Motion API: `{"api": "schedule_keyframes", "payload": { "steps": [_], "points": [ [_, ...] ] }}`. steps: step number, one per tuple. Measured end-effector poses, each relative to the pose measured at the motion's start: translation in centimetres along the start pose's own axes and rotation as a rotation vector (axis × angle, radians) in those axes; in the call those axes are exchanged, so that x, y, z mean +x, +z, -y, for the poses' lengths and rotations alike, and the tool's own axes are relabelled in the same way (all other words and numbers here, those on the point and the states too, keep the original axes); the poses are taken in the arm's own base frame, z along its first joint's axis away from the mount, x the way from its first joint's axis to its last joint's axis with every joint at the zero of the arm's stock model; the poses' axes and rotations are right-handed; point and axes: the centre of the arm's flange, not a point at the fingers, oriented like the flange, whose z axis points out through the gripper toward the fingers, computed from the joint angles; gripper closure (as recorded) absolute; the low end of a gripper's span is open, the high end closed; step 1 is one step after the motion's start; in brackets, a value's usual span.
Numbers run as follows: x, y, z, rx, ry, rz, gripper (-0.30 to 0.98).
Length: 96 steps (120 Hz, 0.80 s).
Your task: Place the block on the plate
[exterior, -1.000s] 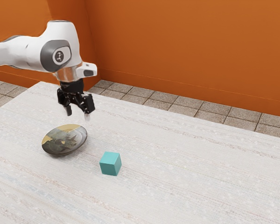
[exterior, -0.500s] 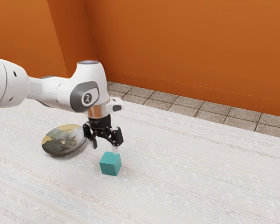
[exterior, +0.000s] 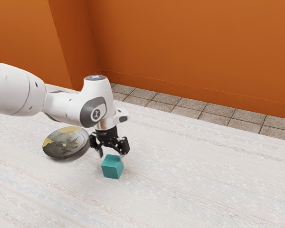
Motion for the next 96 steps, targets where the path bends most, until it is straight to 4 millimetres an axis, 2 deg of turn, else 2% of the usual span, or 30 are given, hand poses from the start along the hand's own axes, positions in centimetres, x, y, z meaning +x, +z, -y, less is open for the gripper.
{"api": "schedule_keyframes", "payload": {
  "steps": [33,73,96],
  "points": [
    [0.4,1.9,0.7,0.000,-0.030,0.011,0.01],
    [0.8,3.0,-0.1,0.003,-0.025,0.014,0.20],
    [0.8,3.1,-0.3,0.002,-0.026,0.013,0.26]
  ]
}}
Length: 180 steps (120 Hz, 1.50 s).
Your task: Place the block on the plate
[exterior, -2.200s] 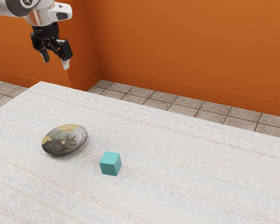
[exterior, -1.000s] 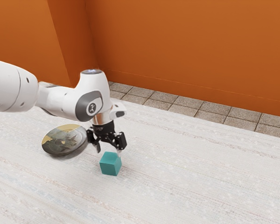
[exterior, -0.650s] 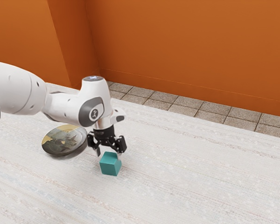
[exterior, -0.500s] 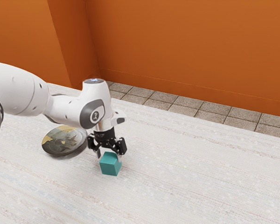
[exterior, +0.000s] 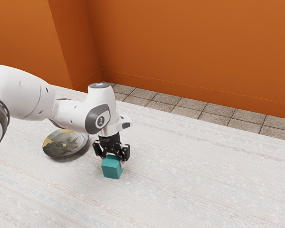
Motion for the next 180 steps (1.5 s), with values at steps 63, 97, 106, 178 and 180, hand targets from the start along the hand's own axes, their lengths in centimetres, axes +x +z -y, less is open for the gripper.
{"api": "schedule_keyframes", "payload": {
  "steps": [63,97,106,178,180],
  "points": [
    [0.6,-4.0,-0.3,-0.014,0.003,-0.043,0.30],
    [3.0,-7.3,6.0,0.024,-0.050,-0.045,0.30],
    [3.6,-7.9,8.3,0.036,-0.066,-0.038,0.30],
    [5.5,-6.1,23.1,0.052,-0.082,0.059,0.30],
    [5.6,-6.1,23.2,0.052,-0.080,0.060,0.30]
  ]
}}
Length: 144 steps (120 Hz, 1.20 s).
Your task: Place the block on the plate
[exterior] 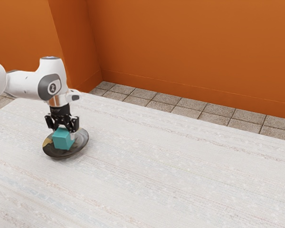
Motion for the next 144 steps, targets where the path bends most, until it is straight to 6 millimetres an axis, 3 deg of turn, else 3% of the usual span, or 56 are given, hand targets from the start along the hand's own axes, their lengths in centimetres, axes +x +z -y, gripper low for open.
{"api": "schedule_keyframes", "payload": {
  "steps": [21,39,81,99,117,144],
  "points": [
    [0.6,0.8,0.6,0.005,0.019,0.015,0.29],
    [0.6,0.7,1.0,0.005,0.031,0.023,0.15],
    [0.0,-2.7,0.7,0.017,0.070,0.024,0.03],
    [-0.5,-7.7,-0.1,0.021,0.089,-0.030,0.01],
    [-2.5,-13.3,-1.2,0.034,0.109,-0.075,0.01],
    [-4.0,-23.4,-8.9,0.068,0.223,-0.162,0.00]
  ]
}}
